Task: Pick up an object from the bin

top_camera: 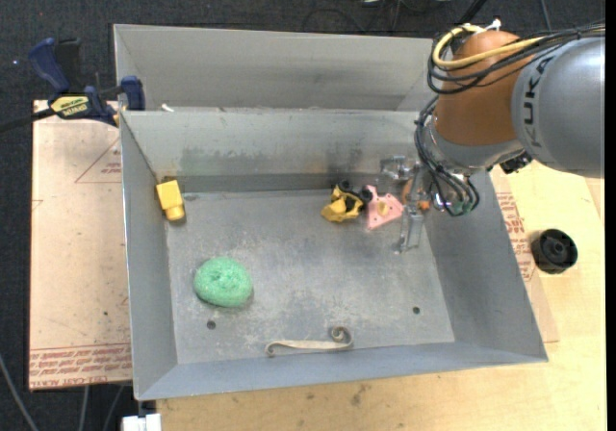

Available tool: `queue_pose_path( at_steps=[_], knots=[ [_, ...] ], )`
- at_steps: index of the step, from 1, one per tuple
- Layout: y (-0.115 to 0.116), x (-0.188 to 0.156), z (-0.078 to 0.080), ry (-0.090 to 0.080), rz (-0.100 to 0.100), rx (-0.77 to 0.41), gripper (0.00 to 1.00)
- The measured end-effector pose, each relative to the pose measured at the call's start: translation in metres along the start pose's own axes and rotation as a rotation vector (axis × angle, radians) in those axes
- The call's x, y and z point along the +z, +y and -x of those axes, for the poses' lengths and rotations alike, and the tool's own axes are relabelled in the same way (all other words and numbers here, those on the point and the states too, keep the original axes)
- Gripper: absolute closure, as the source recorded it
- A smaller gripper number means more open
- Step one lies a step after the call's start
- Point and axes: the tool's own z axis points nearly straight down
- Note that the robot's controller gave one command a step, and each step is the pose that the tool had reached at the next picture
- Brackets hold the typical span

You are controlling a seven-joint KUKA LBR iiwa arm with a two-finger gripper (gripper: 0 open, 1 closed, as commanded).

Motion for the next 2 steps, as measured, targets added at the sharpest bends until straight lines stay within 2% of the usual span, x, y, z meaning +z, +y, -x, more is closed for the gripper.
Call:
queue_pose_path(
  at_steps=[1,2],
  knots=[
    [0.0,-0.002,0.0,-0.002,0.0,0.0,0.0],
    [0.016,-0.04,0.002,0.001,0.0,-0.188,0.0]
  ],
)
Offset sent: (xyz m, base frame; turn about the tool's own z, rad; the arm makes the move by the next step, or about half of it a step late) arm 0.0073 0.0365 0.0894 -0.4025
